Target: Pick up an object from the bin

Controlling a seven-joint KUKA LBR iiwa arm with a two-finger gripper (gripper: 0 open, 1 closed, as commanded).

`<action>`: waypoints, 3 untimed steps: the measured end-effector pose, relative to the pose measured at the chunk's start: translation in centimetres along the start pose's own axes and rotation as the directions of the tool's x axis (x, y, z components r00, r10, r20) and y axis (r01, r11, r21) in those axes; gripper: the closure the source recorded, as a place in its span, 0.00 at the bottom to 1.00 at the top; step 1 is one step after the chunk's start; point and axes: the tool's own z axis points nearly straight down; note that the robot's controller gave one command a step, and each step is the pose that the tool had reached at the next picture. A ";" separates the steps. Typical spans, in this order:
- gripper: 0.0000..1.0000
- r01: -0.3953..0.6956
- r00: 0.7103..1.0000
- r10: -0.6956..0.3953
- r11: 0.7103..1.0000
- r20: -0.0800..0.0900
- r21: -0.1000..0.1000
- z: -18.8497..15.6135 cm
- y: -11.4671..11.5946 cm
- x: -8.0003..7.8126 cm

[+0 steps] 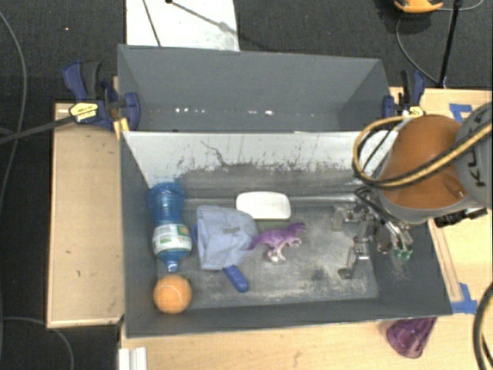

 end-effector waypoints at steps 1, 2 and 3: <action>0.00 0.002 1.000 -0.002 1.000 0.008 0.001 -0.4 0.0 -0.2; 0.00 0.053 0.999 -0.053 0.999 0.012 0.003 2.1 1.2 -3.9; 0.00 0.076 0.997 -0.076 0.997 0.010 0.001 5.1 6.9 -2.6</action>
Offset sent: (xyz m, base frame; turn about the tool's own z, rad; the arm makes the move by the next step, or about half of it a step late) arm 0.0738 0.0265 -0.0559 -0.1204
